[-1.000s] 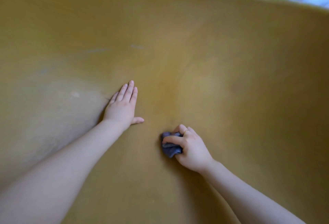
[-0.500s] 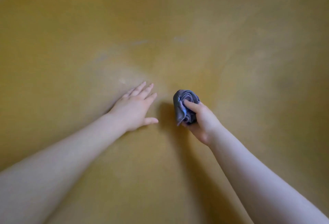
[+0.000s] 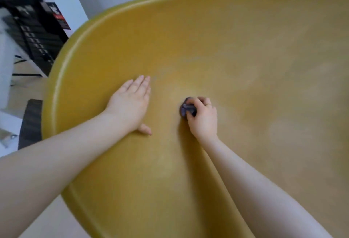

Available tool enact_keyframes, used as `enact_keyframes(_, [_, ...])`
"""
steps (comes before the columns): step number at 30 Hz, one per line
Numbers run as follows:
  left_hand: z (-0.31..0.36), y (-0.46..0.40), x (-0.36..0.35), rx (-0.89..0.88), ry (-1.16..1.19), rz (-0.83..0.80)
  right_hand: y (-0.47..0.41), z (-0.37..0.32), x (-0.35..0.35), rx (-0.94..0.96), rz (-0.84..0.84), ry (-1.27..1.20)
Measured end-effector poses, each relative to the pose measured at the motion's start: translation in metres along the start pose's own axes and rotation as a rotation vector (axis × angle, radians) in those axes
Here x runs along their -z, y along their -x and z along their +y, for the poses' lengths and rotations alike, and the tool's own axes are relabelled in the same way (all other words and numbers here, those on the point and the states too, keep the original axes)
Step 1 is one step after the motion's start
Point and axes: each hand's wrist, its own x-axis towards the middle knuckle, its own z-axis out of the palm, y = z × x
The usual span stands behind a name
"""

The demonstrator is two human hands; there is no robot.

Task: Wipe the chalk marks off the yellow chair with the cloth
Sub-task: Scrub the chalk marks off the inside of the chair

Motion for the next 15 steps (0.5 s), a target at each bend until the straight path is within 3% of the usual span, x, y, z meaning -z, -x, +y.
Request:
enact_keyframes(4, [-0.002, -0.001, -0.012, 0.002, -0.033, -0.033, -0.035, 0.015, 0.002, 0.023, 0.153, 0.176])
enact_keyframes(7, [-0.003, -0.001, -0.015, -0.001, -0.012, -0.021, -0.029, 0.010, 0.002, 0.001, 0.150, 0.200])
enact_keyframes(12, [-0.002, -0.001, -0.013, -0.007, 0.025, -0.024, 0.050, -0.003, 0.012, 0.276, -0.178, 0.091])
enact_keyframes(15, [0.001, -0.003, -0.012, 0.002, 0.020, -0.028, 0.072, -0.003, 0.017, 0.357, -0.282, 0.048])
